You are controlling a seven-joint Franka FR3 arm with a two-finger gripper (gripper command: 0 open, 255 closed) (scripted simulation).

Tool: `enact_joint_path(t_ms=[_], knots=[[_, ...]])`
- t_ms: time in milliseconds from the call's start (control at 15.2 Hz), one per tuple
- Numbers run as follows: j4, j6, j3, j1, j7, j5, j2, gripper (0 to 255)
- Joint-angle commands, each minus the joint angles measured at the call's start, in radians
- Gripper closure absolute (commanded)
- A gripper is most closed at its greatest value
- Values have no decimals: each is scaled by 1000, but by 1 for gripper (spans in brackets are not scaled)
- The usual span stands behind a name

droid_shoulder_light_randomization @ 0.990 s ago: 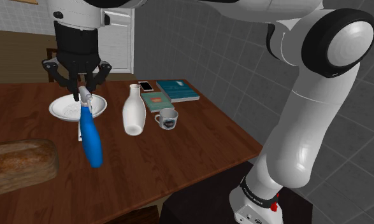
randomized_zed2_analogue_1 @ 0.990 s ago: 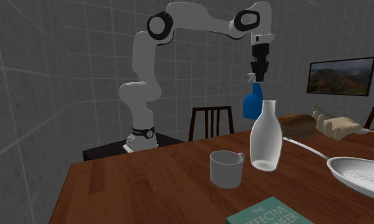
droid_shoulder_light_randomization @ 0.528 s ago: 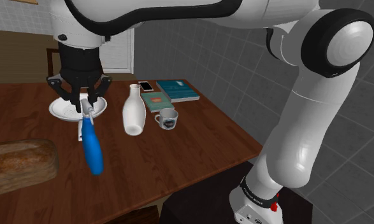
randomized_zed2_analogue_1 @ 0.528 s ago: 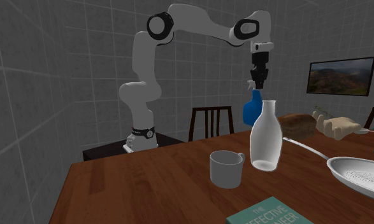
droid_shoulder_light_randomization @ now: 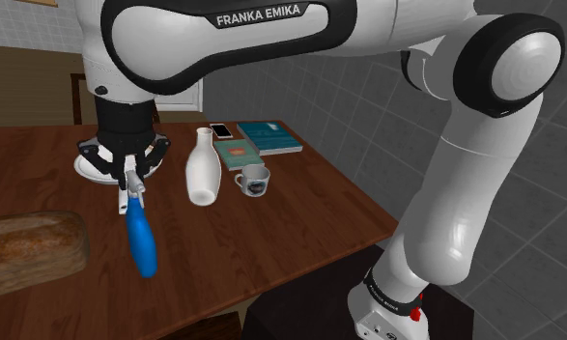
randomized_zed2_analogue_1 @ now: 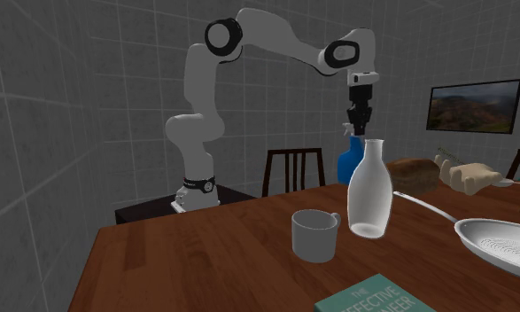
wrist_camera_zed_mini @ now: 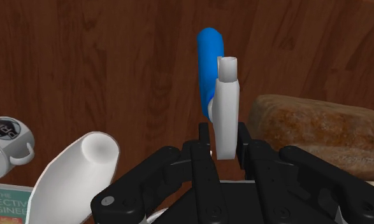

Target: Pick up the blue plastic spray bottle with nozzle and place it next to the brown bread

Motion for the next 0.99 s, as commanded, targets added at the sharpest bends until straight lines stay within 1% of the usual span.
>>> enact_joint_path(t_ms=[0, 264, 726, 792, 924], knots=[[-22, 28, -2, -1, 0, -3, 5, 255], [-55, 70, -3, 0, 4, -10, 16, 255], [-55, 70, -3, 0, 4, -10, 16, 255], [-55, 70, -3, 0, 4, -10, 16, 0], [-55, 70, -3, 0, 4, -10, 16, 0]])
